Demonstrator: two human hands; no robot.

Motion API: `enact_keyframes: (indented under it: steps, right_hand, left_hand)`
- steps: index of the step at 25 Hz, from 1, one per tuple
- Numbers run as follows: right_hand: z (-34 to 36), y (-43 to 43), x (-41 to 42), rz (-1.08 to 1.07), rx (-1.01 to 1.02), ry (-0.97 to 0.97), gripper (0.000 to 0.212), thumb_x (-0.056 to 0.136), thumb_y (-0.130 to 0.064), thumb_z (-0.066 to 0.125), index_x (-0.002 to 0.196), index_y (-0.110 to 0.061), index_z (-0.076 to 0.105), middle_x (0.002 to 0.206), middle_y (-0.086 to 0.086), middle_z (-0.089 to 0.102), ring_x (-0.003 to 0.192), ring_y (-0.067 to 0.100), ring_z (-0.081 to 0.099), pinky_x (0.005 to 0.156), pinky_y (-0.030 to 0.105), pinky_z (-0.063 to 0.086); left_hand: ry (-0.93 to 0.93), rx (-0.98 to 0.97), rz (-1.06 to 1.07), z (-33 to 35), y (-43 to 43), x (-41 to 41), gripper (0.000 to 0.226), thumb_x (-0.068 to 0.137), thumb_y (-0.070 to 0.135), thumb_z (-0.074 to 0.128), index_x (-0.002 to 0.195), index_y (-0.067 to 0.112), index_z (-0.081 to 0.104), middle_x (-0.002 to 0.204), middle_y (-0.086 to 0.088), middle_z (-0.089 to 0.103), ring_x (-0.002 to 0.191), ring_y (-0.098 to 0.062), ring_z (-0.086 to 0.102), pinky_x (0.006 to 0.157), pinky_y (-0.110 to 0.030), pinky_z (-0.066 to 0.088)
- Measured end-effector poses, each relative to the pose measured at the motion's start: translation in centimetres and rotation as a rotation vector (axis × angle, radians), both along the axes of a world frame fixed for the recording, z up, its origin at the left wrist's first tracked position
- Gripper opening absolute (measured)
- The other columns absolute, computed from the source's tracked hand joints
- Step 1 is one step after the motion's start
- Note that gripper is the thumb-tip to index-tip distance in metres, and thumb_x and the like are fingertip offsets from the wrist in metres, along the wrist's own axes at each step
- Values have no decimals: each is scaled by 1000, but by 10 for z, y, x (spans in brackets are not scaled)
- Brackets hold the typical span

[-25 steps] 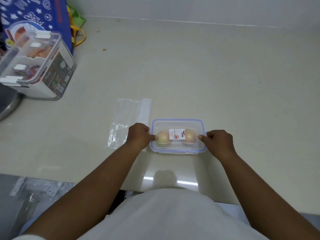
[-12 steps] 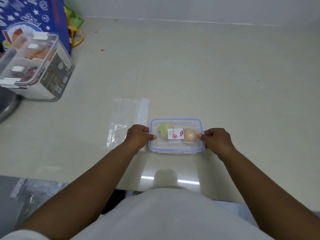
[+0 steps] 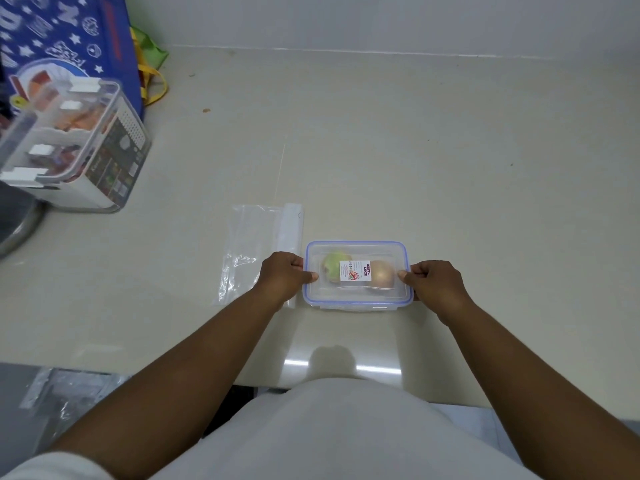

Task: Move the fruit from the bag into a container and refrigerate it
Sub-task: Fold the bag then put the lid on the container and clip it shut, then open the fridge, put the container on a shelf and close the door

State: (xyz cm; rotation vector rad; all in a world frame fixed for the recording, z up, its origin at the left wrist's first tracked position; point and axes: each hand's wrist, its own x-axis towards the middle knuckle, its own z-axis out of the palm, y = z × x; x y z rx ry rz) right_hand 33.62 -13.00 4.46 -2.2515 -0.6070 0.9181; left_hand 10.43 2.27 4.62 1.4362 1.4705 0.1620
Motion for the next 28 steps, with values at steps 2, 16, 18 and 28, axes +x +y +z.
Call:
enact_keyframes:
  steps: [2, 16, 18, 28]
  right_hand:
    - [-1, -2, -2, -38, 10, 21, 23, 80, -29, 75, 74, -7, 71, 77, 11, 72, 71, 29, 70, 82, 49, 59]
    - [-11, -9, -40, -157, 3, -185, 35, 94, -37, 56, 116, -12, 68, 106, 7, 72, 99, 25, 62, 82, 25, 41]
    - [-10, -12, -49, -196, 3, -205, 40, 97, -38, 52, 124, -11, 63, 114, 8, 70, 108, 26, 60, 86, 23, 38]
    - [14, -195, -101, -468, 184, -309, 35, 93, -30, 60, 125, -15, 62, 118, 2, 65, 100, 9, 60, 82, 16, 45]
  left_hand:
    - [-9, 13, -15, -1, 3, 1, 37, 68, 17, 86, 98, 4, 69, 99, -16, 71, 91, -30, 69, 89, -44, 56]
    - [-186, -23, -17, -23, -1, -13, 37, 75, 27, 79, 108, 19, 65, 103, -2, 68, 96, -23, 67, 89, -46, 55]
    - [-184, -21, -34, -23, -2, -11, 41, 75, 29, 79, 111, 20, 62, 105, -1, 66, 99, -22, 66, 90, -44, 55]
    - [-368, 595, -398, 7, -107, 14, 27, 83, 19, 71, 108, 19, 60, 107, 4, 58, 89, -15, 58, 72, -24, 48]
